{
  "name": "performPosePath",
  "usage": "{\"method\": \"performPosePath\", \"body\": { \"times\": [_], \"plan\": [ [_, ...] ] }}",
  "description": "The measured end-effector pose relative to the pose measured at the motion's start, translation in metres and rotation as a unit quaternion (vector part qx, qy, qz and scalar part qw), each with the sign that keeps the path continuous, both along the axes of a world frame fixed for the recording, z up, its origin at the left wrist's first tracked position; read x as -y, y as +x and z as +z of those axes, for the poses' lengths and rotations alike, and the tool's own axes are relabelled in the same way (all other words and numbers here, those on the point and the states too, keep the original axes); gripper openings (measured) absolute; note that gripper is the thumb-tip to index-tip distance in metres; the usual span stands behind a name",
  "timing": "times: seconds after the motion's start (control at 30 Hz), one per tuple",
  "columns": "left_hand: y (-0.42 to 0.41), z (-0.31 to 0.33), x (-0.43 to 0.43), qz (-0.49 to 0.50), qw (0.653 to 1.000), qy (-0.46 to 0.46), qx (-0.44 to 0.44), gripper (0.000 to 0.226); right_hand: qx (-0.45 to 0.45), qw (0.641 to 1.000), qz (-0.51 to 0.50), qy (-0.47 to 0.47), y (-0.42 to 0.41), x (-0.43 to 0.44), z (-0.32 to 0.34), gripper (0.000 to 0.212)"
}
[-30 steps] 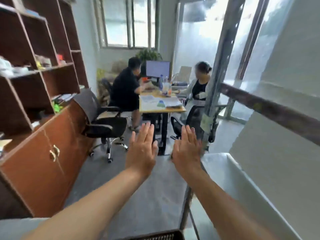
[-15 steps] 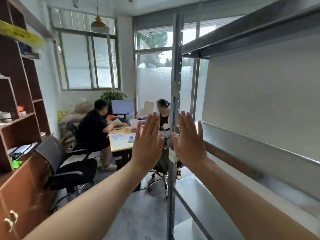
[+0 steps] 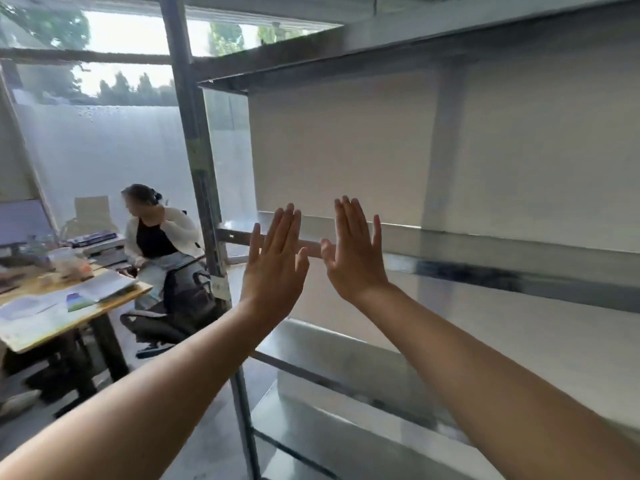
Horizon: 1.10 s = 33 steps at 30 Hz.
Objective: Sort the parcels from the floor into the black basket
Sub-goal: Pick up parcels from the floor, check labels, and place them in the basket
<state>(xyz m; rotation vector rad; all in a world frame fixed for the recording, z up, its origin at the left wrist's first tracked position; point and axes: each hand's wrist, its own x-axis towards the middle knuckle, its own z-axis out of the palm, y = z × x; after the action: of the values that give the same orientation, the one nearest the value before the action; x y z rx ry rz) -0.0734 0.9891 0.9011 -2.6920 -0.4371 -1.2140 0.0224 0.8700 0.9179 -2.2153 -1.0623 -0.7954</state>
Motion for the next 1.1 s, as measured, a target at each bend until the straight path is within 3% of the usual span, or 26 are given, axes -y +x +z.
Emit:
{"method": "performPosePath", "body": {
  "times": [0.33, 0.63, 0.87, 1.1],
  "plan": [
    [0.03, 0.01, 0.133, -0.206, 0.976, -0.062, 0.009, 0.062, -0.014, 0.979, -0.201, 0.01, -0.014, 0.181, -0.011, 0.063],
    [0.04, -0.01, 0.326, -0.356, 0.931, -0.065, -0.045, 0.061, -0.063, 0.927, -0.369, -0.001, -0.055, 0.378, -0.026, 0.065],
    [0.018, -0.047, 0.488, -0.432, 0.895, -0.039, -0.102, 0.06, -0.094, 0.863, -0.496, 0.0, -0.104, 0.551, -0.056, 0.065],
    [-0.018, -0.082, 0.66, -0.521, 0.841, -0.011, -0.148, 0.059, -0.134, 0.786, -0.604, 0.018, -0.206, 0.719, -0.104, 0.066]
  ]
}}
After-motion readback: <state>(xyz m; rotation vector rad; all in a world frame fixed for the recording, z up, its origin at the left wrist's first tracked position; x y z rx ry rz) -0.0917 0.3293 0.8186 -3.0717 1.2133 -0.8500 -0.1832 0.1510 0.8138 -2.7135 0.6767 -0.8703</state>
